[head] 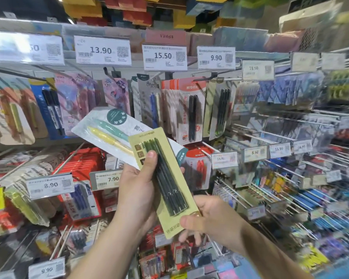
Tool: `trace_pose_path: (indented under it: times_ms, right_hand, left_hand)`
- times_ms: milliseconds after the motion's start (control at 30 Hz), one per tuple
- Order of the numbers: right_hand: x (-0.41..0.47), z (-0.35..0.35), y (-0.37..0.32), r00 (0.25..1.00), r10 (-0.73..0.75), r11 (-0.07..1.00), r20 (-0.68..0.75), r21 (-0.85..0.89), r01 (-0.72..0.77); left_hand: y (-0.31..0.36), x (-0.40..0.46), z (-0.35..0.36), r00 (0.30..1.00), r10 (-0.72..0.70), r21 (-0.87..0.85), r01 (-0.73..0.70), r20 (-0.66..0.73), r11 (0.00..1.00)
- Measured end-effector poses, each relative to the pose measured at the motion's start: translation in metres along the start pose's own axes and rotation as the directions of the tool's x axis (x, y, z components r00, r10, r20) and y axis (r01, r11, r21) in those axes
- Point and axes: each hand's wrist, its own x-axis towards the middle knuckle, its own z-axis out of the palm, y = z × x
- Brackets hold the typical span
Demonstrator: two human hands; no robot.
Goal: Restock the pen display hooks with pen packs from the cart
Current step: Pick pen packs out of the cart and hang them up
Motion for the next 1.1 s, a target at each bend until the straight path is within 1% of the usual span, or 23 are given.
trace_pose_path:
  times_ms: [100, 167, 233, 333, 400, 433, 467, 533, 600, 667, 700, 767, 867, 900, 1100]
  right_hand:
    - [0.0, -0.006, 0.004, 0.997, 0.048, 0.996, -0.067, 0.084, -0.042]
    - [-0.001, -0.011, 0.008, 0.987, 0.051, 0.987, -0.152, 0.159, -0.027]
    - [-0.003, -0.018, 0.016, 0.957, 0.082, 0.946, -0.277, 0.324, 0.013]
    - [-0.001, -0.032, 0.029, 0.913, 0.086, 0.805, -0.399, 0.567, 0.172]
    - [0.002, -0.041, 0.034, 0.876, 0.125, 0.685, -0.466, 0.679, 0.264]
    - [0.004, -0.046, 0.033, 0.862, 0.131, 0.639, -0.49, 0.706, 0.305]
    - [0.005, -0.05, 0.031, 0.852, 0.12, 0.619, -0.51, 0.709, 0.337]
    - [0.008, -0.058, 0.023, 0.836, 0.091, 0.645, -0.541, 0.672, 0.365]
    - [0.009, -0.066, 0.013, 0.82, 0.104, 0.651, -0.563, 0.662, 0.372]
    - [0.01, -0.077, 0.002, 0.787, 0.08, 0.694, -0.612, 0.601, 0.397]
    - [0.011, -0.083, -0.005, 0.777, 0.036, 0.719, -0.629, 0.556, 0.417]
    - [0.016, -0.095, -0.019, 0.777, -0.041, 0.741, -0.628, 0.503, 0.445]
    - [0.026, -0.121, -0.039, 0.717, -0.029, 0.815, -0.696, 0.4, 0.42]
    - [0.03, -0.13, -0.044, 0.7, -0.048, 0.833, -0.712, 0.359, 0.421]
    - [0.057, -0.169, -0.07, 0.644, -0.151, 0.85, -0.75, 0.233, 0.472]
  left_hand:
    - [0.0, 0.003, 0.001, 1.0, 0.026, -0.014, -0.026, -0.015, 1.0]
    - [0.003, 0.006, 0.001, 0.999, 0.041, -0.027, -0.042, -0.031, 0.999]
    - [0.005, 0.009, -0.001, 0.997, 0.061, -0.032, -0.062, -0.047, 0.998]
    - [0.007, 0.01, -0.001, 0.995, 0.088, -0.031, -0.09, -0.041, 0.995]
    - [0.007, 0.01, 0.0, 0.996, 0.076, -0.013, -0.076, -0.037, 0.997]
    - [0.006, 0.01, -0.001, 0.997, 0.066, -0.004, -0.066, -0.041, 0.998]
    - [0.006, 0.01, -0.001, 0.997, 0.057, 0.0, -0.057, -0.041, 0.998]
    - [0.005, 0.01, -0.003, 0.999, 0.043, -0.012, -0.043, -0.025, 0.999]
    - [0.006, 0.009, -0.003, 0.999, 0.04, -0.011, -0.04, -0.006, 0.999]
    - [0.007, 0.008, -0.004, 0.999, 0.045, -0.002, -0.045, 0.005, 0.999]
    - [0.008, 0.008, -0.005, 0.999, 0.045, 0.003, -0.045, 0.01, 0.999]
    - [0.009, 0.007, -0.006, 0.999, 0.043, 0.016, -0.043, 0.018, 0.999]
    - [0.01, 0.005, -0.008, 0.999, 0.037, 0.04, -0.038, 0.029, 0.998]
    - [0.01, 0.005, -0.008, 0.999, 0.036, 0.049, -0.037, 0.032, 0.998]
    - [0.005, 0.004, -0.011, 1.0, 0.022, 0.078, -0.023, 0.013, 0.997]
